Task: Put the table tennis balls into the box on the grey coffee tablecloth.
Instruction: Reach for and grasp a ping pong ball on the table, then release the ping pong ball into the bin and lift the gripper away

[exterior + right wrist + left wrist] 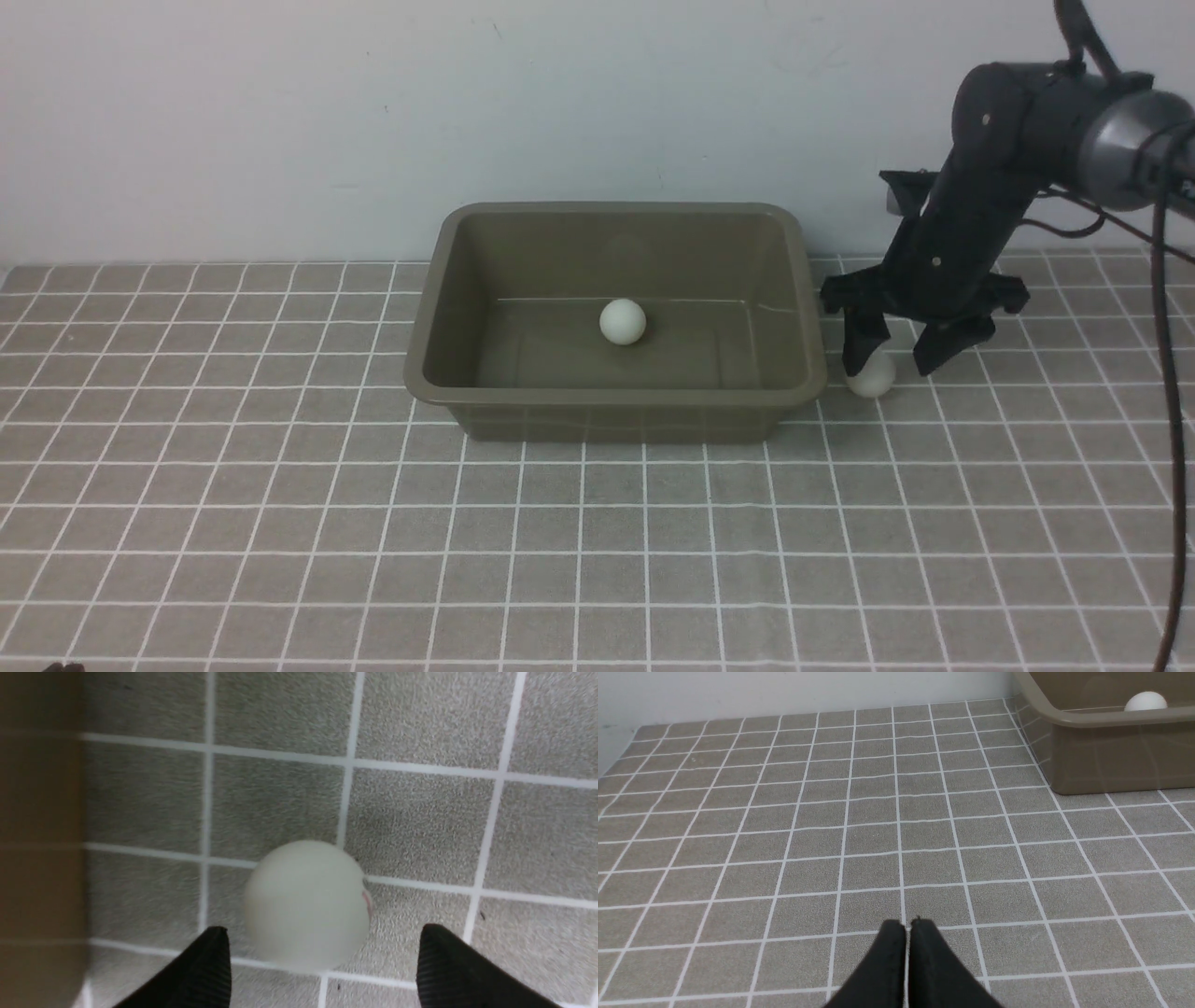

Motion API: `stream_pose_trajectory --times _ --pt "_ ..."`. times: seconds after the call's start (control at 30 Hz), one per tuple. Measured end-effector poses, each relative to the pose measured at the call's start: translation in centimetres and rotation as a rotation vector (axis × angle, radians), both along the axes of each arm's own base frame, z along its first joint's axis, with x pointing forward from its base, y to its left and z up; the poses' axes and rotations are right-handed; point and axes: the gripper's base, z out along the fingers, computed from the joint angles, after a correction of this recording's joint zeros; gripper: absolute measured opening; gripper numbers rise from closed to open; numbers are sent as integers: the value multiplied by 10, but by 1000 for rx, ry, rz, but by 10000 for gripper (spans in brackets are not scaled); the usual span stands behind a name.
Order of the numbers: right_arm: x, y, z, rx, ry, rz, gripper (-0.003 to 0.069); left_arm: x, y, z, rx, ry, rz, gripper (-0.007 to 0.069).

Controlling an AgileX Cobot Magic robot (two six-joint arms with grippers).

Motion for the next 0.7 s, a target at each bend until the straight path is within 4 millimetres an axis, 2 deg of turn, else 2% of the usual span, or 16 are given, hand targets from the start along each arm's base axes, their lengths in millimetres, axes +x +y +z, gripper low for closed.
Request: stream_pose_trajectory --times 0.07,0.2,0.27,0.33,0.43,0.53,0.57,0.63,0.7 --pt "1 0 -5 -2 8 7 465 0 0 0 0 0 0 -3" --pt "1 -1 -10 -23 12 43 338 0 0 0 0 0 0 -3" --pt "1 -4 -5 -49 -4 54 349 0 0 0 0 0 0 -3" --pt "1 -8 12 -85 -47 56 349 0 0 0 0 0 0 -3" --pt "-3 -6 49 -62 -128 29 349 0 0 0 0 0 0 -3" --pt "-12 9 80 3 -189 39 349 0 0 0 0 0 0 -3" --pt "-19 23 92 38 -209 72 349 0 0 0 0 0 0 -3" --pt "-25 50 98 70 -243 149 349 0 0 0 0 0 0 -3" --pt "-27 67 96 78 -266 190 349 0 0 0 0 0 0 -3"
